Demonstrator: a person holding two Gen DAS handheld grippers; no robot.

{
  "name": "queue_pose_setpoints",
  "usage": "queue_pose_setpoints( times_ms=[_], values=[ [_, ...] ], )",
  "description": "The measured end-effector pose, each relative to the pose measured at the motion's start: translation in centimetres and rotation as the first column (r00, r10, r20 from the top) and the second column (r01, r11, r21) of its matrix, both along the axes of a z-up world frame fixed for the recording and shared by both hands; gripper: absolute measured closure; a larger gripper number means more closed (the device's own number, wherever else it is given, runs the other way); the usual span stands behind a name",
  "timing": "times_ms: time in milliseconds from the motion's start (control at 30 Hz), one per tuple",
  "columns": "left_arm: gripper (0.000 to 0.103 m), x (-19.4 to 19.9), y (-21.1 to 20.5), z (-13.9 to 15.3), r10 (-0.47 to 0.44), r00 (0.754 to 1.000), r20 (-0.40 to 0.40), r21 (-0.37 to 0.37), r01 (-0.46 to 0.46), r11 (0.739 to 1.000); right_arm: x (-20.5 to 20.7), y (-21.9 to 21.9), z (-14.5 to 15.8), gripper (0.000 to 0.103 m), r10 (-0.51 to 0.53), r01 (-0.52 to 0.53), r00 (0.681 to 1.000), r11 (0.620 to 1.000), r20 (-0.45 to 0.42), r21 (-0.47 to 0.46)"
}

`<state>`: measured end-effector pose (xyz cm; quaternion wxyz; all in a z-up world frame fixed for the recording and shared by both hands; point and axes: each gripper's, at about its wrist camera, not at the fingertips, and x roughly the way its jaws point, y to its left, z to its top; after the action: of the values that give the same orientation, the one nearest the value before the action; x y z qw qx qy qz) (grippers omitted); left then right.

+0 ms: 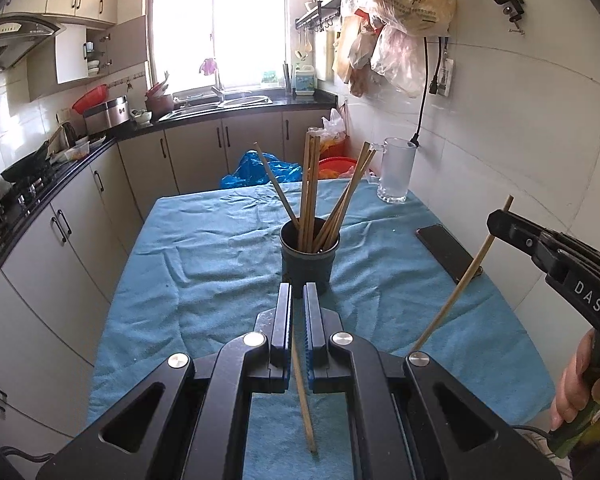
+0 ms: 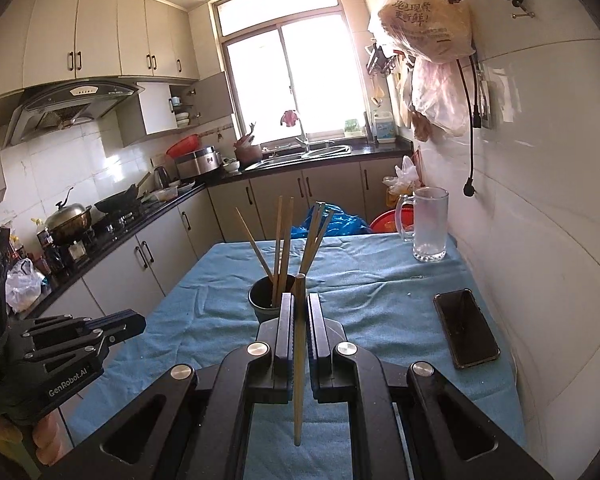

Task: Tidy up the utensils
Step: 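Raise the left gripper's chopstick above the black cup while the right gripper follows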

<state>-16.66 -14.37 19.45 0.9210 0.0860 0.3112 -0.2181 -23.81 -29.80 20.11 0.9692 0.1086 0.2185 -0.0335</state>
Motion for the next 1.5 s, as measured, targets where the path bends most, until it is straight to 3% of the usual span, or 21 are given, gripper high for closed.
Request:
queue_pose_setpoints(
  times_ms=[233,333,533,633,700,867,1100,1167,1200,1367,1500],
  values=[
    [0.098,0.0,0.1,0.5,0.002,1.0,0.027,0.029,-0.003,1.0,0.4,-0.3,-0.2,0.097,-0.001,0.001,1.0,1.0,-0.01,-0.003],
    [0.098,0.9,0.2,-0.1,0.007,1.0,-0.003,0.034,-0.006,0.999,0.6,-0.4,-0.4,0.097,0.003,-0.003,1.0,1.0,-0.02,0.006],
    [0.098,6.5,0.7,-5.5,0.026,0.974,-0.226,-0.017,-0.031,0.999,0.7,-0.9,-0.9,0.097,0.015,-0.013,0.999,0.999,-0.03,0.039],
    [0.094,8.7,-0.5,-8.5,0.026,0.966,-0.259,0.036,-0.018,0.999,0.8,-1.2,-1.0,0.097,0.019,-0.018,0.999,0.999,-0.03,0.043],
    [0.084,10.1,-1.5,-10.6,0.031,0.961,-0.274,0.084,-0.009,0.996,1.1,-1.3,-1.1,0.097,0.025,-0.023,0.999,0.998,-0.035,0.052],
    [0.084,13.6,-3.4,-14.6,0.024,0.934,-0.357,0.095,0.011,0.995,1.9,-2.3,-1.6,0.097,0.03,-0.026,0.998,0.996,-0.049,0.087],
    [0.083,16.9,-5.4,-17.9,0.03,0.913,-0.407,0.121,0.021,0.992,3.4,-3.7,-2.0,0.097,0.024,-0.015,0.997,0.993,-0.074,0.114],
    [0.085,16.9,-5.3,-17.9,0.037,0.919,-0.393,0.115,0.01,0.993,3.7,-3.7,-2.0,0.097,0.023,-0.014,0.997,0.993,-0.077,0.115],
    [0.097,16.7,-5.1,-17.8,0.045,0.919,-0.391,0.116,0.001,0.993,3.8,-3.7,-2.0,0.097,0.024,-0.015,0.997,0.993,-0.078,0.116],
    [0.098,15.9,-3.3,-16.9,0.074,0.917,-0.393,0.066,-0.052,0.996,4.1,-3.4,-2.0,0.097,0.029,-0.021,0.997,0.994,-0.076,0.111],
    [0.098,14.2,-1.3,-13.8,0.075,0.934,-0.351,0.019,-0.073,0.997,3.9,-3.0,-1.7,0.097,0.035,-0.027,0.997,0.994,-0.072,0.106]
  ],
)
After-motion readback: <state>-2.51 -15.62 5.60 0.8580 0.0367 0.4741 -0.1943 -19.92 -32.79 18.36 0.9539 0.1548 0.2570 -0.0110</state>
